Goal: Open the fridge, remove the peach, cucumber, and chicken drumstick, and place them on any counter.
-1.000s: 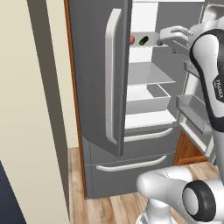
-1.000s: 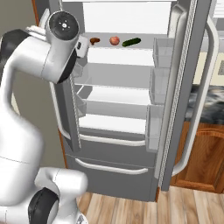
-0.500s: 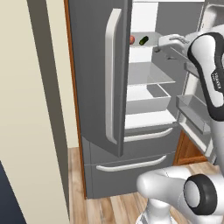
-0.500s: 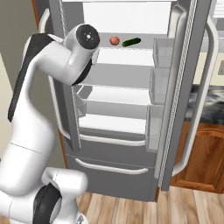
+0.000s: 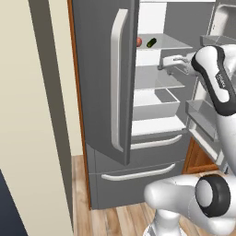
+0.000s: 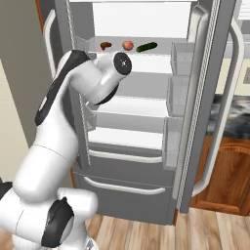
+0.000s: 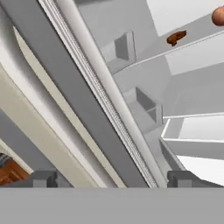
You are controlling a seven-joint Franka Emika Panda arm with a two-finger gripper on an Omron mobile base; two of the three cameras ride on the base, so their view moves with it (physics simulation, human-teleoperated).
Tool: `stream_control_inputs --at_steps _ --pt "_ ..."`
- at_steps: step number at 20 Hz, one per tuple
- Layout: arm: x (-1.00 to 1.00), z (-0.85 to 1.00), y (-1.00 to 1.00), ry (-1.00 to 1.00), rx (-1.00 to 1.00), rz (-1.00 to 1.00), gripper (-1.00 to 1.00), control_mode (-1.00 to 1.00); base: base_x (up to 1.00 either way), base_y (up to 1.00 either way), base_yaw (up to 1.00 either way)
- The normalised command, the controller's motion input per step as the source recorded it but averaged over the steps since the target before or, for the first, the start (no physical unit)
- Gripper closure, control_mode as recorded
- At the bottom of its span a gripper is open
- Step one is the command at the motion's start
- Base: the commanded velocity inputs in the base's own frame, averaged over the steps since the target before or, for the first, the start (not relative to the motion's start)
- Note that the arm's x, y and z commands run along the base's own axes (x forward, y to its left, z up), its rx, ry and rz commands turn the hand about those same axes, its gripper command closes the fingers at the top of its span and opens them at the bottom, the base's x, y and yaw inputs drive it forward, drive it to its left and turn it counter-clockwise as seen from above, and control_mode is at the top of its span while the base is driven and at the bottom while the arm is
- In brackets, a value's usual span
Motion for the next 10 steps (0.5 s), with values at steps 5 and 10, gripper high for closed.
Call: stream_control_inputs --at_steps 5,10 --pt "0.58 -0.34 -0.02 0.00 0.00 0.19 -1.00 -1.00 0.00 0.00 0.00" --pt "0.55 -0.02 0.00 0.00 0.01 0.10 -1.00 -1.00 0.00 0.00 0.00"
